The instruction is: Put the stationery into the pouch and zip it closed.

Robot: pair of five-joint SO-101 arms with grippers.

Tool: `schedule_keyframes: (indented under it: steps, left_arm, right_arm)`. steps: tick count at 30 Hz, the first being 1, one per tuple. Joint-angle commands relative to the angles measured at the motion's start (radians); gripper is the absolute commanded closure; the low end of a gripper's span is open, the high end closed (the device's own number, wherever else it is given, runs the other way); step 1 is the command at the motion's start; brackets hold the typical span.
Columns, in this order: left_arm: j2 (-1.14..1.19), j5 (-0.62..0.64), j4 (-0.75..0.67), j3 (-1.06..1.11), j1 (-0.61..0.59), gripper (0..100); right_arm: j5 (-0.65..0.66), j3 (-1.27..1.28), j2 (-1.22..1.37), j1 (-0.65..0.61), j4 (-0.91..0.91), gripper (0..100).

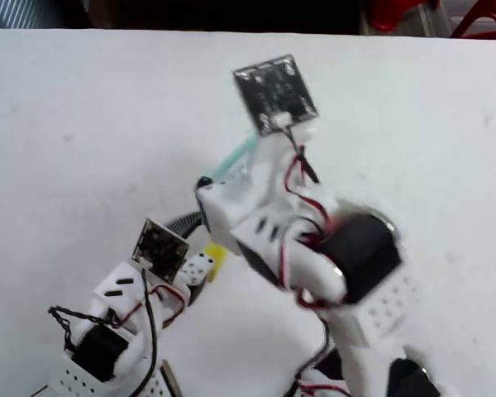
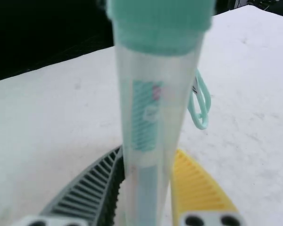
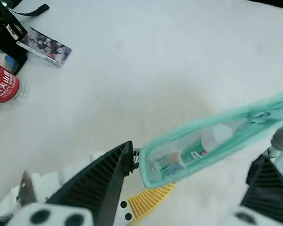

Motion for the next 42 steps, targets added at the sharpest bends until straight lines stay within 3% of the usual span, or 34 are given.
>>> schedule_keyframes:
  steps: [1, 8, 13, 22, 31, 37, 42]
  left_arm:
    - [0.004, -0.008, -0.020, -0.005, 0.028, 88]
    - [0.004, -0.008, -0.020, -0.005, 0.022, 88]
    - [0.004, -0.008, -0.020, -0.005, 0.021, 88]
    - [0.004, -0.008, -0.020, -0.008, 0.021, 88]
    - [0.004, -0.008, -0.020, -0.006, 0.021, 88]
    - [0.004, -0.008, -0.020, -0.006, 0.021, 88]
    - [0.004, -0.008, -0.020, -0.006, 0.021, 88]
  right_arm:
    - [-0.006, -0.078, 0.096, 0.005, 0.021, 63.6]
    - [-0.052, -0.163, 0.266, 0.062, 0.024, 63.6]
    - [-0.052, -0.163, 0.246, 0.147, 0.027, 63.7]
    - [-0.032, -0.021, 0.203, 0.088, 0.022, 63.7]
    - [0.003, -0.143, 0.159, 0.246, 0.022, 63.7]
    - [0.430, -0.229, 0.104, 0.298, 0.008, 63.7]
    - [0.644, -0.132, 0.110, 0.412, 0.008, 63.7]
